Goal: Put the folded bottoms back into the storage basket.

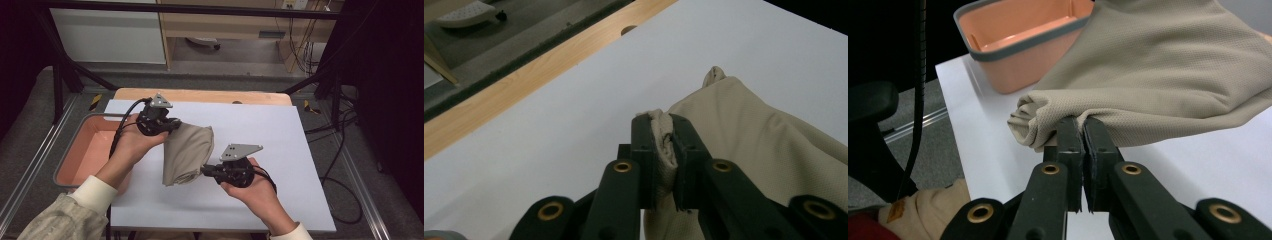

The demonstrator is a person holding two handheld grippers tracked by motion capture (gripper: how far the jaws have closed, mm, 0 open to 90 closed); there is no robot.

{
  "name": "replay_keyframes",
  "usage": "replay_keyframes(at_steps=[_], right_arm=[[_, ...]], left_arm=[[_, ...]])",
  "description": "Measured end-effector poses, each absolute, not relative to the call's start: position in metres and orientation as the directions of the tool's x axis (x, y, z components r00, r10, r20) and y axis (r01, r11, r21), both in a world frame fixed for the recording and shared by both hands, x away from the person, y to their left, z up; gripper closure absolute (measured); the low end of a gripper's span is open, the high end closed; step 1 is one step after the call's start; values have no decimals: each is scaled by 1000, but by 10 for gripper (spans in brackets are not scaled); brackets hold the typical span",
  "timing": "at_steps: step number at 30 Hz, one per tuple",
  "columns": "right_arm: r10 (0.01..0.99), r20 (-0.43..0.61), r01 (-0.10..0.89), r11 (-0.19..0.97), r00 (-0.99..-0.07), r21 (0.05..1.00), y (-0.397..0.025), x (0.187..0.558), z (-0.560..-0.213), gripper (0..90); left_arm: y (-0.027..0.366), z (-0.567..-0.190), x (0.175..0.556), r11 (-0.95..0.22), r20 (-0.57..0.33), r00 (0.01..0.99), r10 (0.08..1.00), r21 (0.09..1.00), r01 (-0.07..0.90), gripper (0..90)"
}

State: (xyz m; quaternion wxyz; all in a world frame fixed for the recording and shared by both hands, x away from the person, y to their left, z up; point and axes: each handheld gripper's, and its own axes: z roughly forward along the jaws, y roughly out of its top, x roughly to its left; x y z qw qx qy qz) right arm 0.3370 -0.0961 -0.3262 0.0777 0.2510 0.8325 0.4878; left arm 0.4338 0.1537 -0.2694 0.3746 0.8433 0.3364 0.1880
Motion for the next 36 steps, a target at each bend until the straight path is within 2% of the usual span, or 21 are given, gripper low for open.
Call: replay_keyframes(at_steps=[21,36], right_arm=[[459,144,342,384,-876,858,-67,367,-310,876],[417,122,307,411,-901,859,-32,379,-298,876]], left_arm=[[187,-255,453,-454,49,668,743,770,449,826],[216,-246,454,-426,48,639,768,783,454,828]])
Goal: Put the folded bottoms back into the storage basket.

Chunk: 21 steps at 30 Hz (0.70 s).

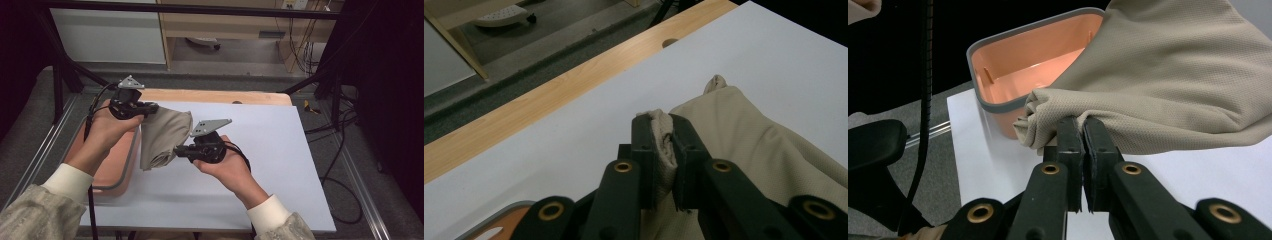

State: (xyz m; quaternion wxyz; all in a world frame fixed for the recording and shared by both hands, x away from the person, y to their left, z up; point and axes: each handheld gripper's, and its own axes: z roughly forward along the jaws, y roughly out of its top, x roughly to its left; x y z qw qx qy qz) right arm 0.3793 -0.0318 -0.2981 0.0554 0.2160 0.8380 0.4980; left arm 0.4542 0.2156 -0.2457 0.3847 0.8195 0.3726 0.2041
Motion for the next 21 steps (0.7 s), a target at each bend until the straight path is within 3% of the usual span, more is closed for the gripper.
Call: replay_keyframes(at_steps=[21], right_arm=[[386,115,280,404,-915,871,1,397,-287,876]], left_arm=[[252,-238,460,-391,48,591,805,793,468,828]])
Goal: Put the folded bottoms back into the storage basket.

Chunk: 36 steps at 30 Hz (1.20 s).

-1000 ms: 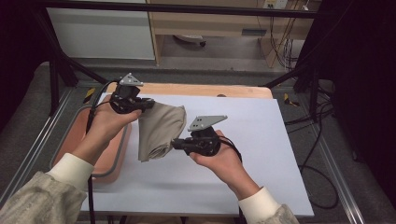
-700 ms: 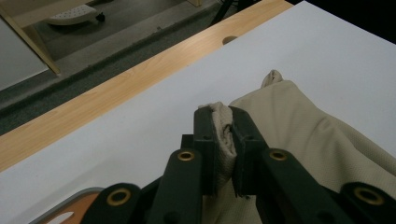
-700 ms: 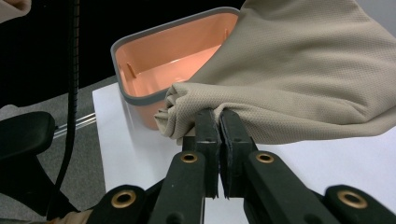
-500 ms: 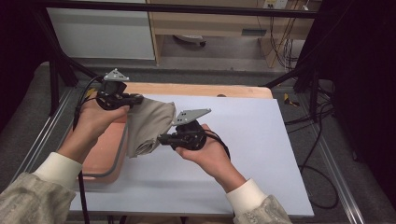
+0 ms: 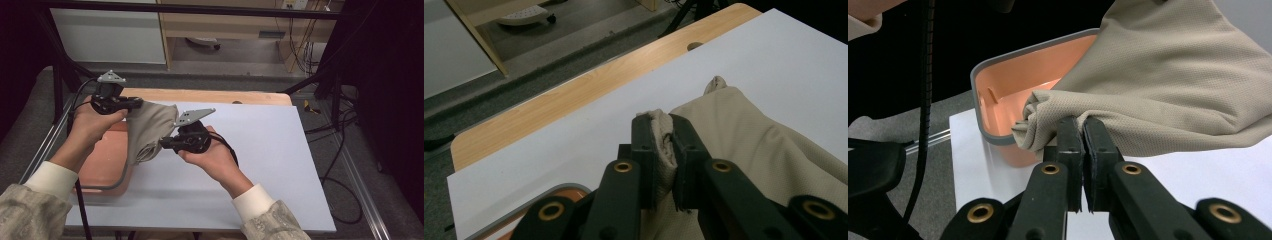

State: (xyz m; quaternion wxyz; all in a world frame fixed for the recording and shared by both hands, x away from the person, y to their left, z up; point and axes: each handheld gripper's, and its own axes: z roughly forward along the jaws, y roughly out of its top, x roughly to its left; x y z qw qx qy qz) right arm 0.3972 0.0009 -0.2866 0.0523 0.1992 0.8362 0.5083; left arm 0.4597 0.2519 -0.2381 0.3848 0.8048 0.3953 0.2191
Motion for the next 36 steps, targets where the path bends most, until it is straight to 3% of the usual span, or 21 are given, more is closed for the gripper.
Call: replay_keyframes(at_steps=[36], right_arm=[[342,123,263,399,-932,878,47,402,-296,875]], left_arm=[[292,-239,458,-364,52,538,841,791,492,827]])
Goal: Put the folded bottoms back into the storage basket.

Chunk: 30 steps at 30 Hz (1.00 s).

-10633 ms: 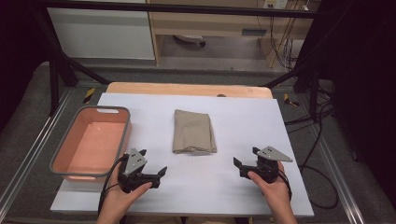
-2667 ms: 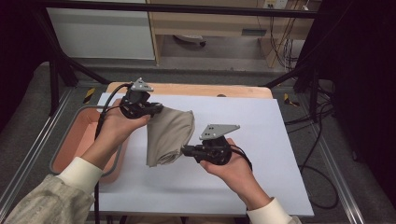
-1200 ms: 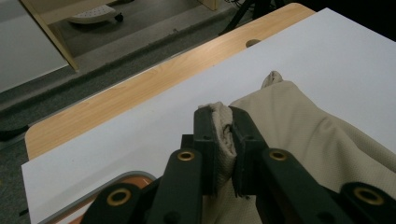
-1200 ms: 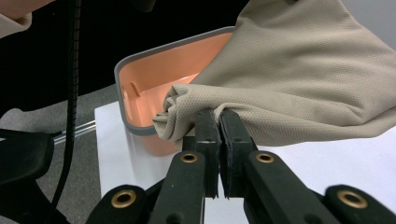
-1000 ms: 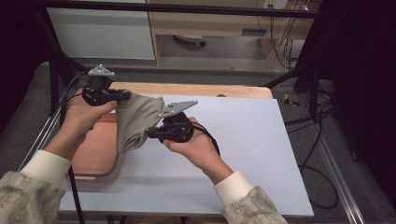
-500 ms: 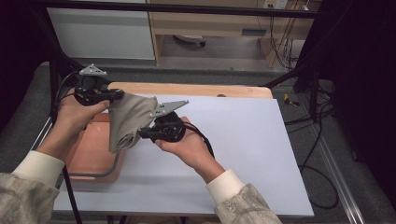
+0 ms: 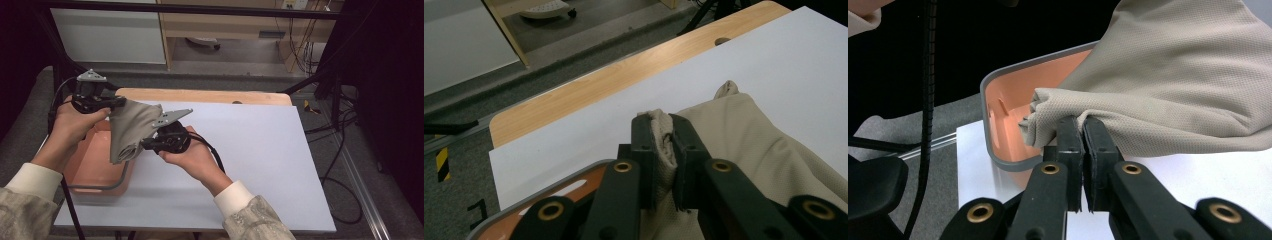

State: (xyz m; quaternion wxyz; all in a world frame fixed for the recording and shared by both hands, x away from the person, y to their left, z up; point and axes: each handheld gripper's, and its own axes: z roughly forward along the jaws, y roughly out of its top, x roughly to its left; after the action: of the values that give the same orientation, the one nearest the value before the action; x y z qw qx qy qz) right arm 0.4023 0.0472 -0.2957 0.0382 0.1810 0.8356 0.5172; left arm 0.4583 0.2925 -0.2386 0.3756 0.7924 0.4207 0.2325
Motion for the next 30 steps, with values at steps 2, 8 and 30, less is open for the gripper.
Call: replay_keyframes(at_steps=[2,8,30], right_arm=[[338,122,260,401,-933,879,50,402,-296,875],[340,120,258,399,-933,880,56,404,-298,875],[326,111,247,414,-939,876,79,406,-306,875]], left_arm=[[295,-239,458,-362,53,535,843,790,494,828],[303,-241,457,-354,50,523,851,790,501,827],[322,-245,453,-341,48,501,864,788,512,828]])
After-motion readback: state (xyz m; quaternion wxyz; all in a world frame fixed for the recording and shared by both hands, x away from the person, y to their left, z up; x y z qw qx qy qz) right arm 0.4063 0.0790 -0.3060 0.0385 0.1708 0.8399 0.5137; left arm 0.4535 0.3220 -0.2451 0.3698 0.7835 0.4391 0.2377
